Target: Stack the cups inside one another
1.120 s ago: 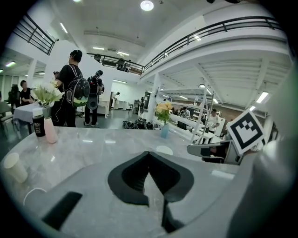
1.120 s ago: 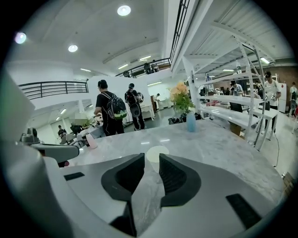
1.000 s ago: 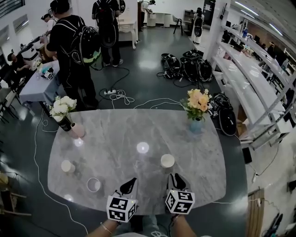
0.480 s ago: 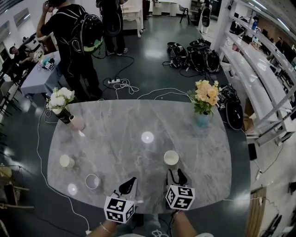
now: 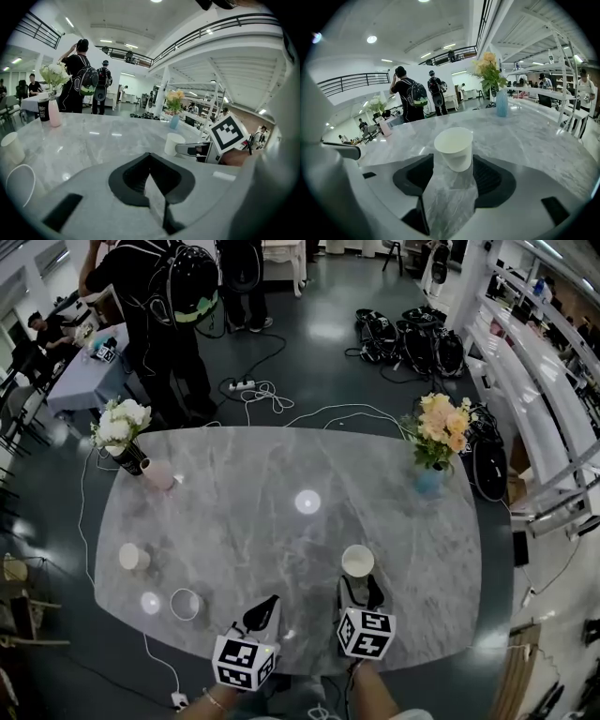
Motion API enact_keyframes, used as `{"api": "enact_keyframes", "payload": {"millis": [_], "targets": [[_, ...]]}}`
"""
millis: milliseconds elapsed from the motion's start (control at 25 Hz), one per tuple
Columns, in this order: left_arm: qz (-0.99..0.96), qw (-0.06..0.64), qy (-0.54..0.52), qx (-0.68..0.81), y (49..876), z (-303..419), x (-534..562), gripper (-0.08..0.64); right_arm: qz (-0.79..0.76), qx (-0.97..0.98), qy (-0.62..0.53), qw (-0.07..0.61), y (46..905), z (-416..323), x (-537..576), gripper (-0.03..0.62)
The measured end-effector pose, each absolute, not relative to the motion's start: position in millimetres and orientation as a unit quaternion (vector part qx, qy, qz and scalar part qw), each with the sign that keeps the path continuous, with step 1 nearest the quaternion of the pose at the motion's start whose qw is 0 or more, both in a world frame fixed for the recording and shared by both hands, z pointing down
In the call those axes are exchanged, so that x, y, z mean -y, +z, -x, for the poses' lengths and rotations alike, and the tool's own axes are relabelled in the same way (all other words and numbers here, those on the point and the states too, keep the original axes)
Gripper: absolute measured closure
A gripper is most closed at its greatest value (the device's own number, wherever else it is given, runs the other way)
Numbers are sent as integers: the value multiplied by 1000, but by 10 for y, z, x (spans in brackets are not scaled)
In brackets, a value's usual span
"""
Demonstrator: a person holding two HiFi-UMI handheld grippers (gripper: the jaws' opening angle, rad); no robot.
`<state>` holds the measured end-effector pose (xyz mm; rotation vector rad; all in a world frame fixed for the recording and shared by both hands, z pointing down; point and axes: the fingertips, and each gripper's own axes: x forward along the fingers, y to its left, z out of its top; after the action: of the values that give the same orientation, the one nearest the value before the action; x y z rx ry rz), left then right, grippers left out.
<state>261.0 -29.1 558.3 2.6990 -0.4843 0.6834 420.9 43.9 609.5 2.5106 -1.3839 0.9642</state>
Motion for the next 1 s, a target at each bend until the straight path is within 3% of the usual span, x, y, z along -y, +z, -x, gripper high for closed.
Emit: {"api": "enact_keyframes", "payload": {"millis": [1000], "targets": [[-934, 175, 251, 184, 5755, -2595, 428, 563, -828, 457, 311, 91, 6245, -4374, -246, 356]]}}
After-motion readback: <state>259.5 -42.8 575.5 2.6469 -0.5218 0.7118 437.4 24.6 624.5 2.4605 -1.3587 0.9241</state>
